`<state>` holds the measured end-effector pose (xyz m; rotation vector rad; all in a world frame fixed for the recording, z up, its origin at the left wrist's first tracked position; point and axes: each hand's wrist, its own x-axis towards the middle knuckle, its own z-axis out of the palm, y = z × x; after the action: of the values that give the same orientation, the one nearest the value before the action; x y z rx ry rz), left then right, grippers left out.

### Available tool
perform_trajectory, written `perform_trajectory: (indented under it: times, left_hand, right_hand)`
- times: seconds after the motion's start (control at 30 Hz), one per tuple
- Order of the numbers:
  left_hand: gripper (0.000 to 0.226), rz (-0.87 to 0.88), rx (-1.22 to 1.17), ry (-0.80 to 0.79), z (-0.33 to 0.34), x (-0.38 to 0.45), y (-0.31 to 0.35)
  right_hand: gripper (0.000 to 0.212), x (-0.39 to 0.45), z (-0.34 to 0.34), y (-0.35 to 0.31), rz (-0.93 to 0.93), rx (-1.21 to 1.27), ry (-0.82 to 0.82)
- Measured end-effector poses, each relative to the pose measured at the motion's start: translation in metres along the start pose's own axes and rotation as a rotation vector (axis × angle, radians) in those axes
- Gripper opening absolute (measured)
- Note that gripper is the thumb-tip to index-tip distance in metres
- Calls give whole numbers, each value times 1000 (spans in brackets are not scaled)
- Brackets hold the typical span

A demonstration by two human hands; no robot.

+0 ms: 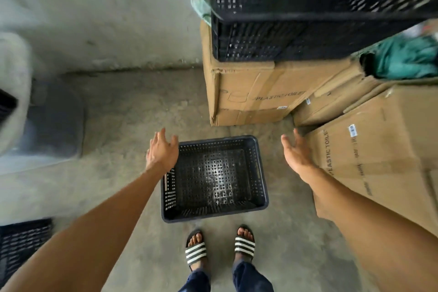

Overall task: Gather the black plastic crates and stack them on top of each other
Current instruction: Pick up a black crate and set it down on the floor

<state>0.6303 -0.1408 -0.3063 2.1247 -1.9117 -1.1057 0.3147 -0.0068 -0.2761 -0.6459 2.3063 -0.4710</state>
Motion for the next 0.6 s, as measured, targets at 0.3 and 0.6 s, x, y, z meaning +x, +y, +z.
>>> perform_trajectory:
  times: [0.3, 0.6]
  left_hand:
    - [66, 240, -209, 35, -115, -37, 140]
    - [69, 463, -321, 113, -187, -28, 272]
  right_hand:
    - [62, -82, -144, -77, -105, 152, 217]
    - [67, -63, -283, -139, -243, 248, 454]
